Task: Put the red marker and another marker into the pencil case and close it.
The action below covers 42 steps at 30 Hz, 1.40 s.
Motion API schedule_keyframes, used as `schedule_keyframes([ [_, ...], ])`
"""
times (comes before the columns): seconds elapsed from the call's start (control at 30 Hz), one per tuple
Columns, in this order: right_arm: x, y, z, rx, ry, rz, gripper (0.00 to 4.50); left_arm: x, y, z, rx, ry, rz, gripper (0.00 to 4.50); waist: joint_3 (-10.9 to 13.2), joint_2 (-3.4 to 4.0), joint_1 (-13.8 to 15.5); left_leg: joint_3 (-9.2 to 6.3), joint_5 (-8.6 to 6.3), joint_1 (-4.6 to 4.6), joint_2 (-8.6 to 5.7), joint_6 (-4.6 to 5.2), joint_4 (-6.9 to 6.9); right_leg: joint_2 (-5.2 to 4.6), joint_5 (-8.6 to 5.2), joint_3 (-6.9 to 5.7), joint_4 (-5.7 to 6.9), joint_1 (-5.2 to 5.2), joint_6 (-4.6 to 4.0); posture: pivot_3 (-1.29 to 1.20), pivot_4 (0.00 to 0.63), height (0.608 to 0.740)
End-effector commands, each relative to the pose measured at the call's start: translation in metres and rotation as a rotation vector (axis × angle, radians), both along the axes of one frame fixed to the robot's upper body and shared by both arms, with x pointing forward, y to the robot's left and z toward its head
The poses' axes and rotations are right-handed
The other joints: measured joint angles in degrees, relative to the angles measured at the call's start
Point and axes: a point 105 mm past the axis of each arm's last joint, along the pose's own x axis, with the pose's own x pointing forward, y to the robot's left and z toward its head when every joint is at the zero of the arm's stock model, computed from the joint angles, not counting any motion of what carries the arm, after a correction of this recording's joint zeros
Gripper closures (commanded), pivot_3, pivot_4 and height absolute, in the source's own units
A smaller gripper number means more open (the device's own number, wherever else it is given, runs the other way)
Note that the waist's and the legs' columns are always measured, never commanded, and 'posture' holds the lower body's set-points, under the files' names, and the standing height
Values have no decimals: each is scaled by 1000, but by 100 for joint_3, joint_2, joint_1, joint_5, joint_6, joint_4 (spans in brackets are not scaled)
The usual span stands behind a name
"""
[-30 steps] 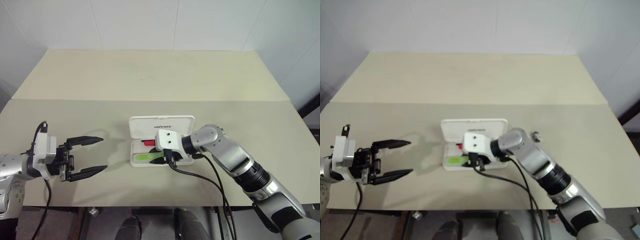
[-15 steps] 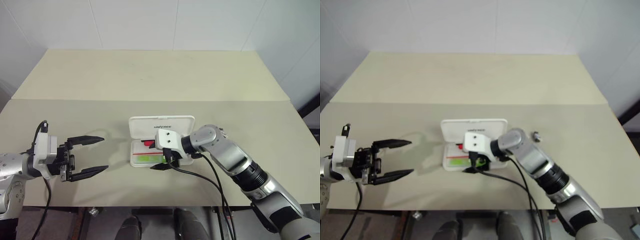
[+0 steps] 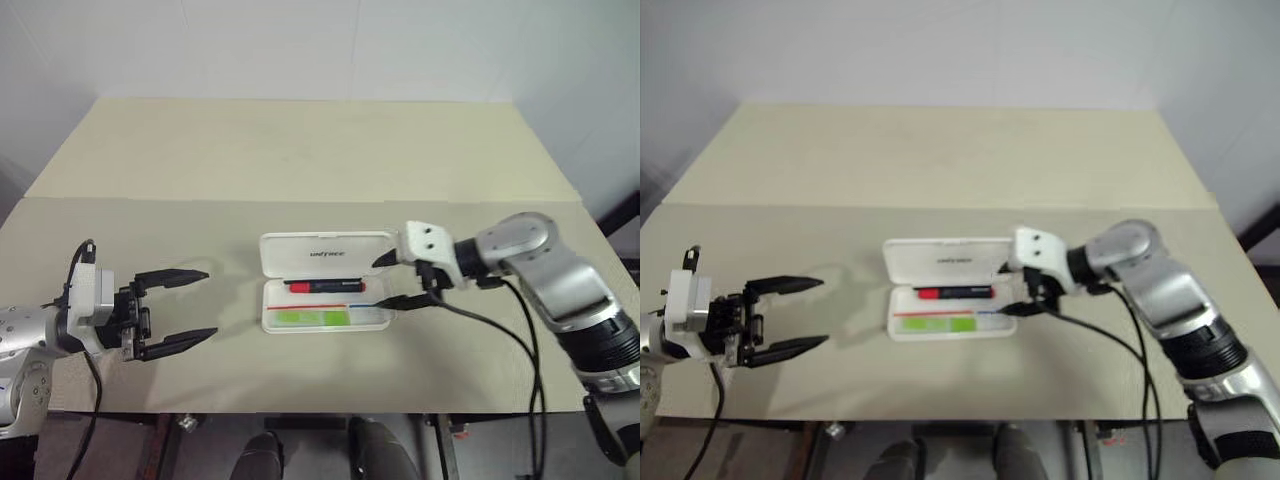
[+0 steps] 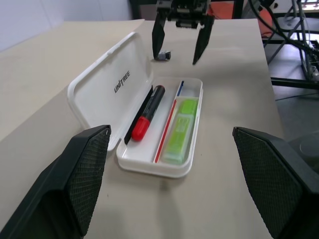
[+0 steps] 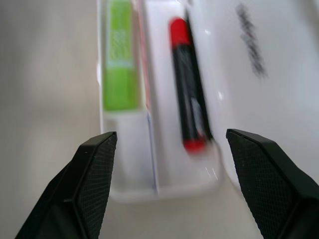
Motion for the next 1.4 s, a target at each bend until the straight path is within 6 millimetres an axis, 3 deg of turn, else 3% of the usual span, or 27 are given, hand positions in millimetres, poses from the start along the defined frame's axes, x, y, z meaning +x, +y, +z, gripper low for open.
schedule_keyframes([
  [0.03,8,-21,6,-69,-72,-17,34,2,-1,3,-15,-19,-4,332,1,2,1,1,0,0,0,0,0,0,0,0,1,0,0,0,150,740],
  [0.2,31,-45,5,-138,-131,-102,34,5,-5,3,-20,-23,-17,332,2,3,2,4,0,0,-2,0,3,-1,1,2,2,-1,2,0,150,740],
  [0.43,62,-81,-15,-119,-139,-426,34,2,-4,2,-20,-25,-9,332,2,3,4,4,0,-2,-4,0,2,-4,1,4,0,-1,1,0,150,740],
  [0.67,65,-88,-31,-48,-89,-647,34,1,-4,1,-21,-17,-7,332,2,5,1,3,0,0,-4,0,12,-3,1,6,14,-1,1,0,150,740],
  [1.0,55,-97,-34,6,-30,-815,34,6,-8,1,-23,-15,-30,332,2,5,31,2,2,3,-7,3,45,-1,1,10,19,16,-16,0,150,740],
  [1.4,58,-101,-44,21,53,-1010,34,6,-9,0,-23,-14,-40,332,1,2,20,2,2,2,-7,3,46,-2,6,10,16,17,-7,0,150,740],
])
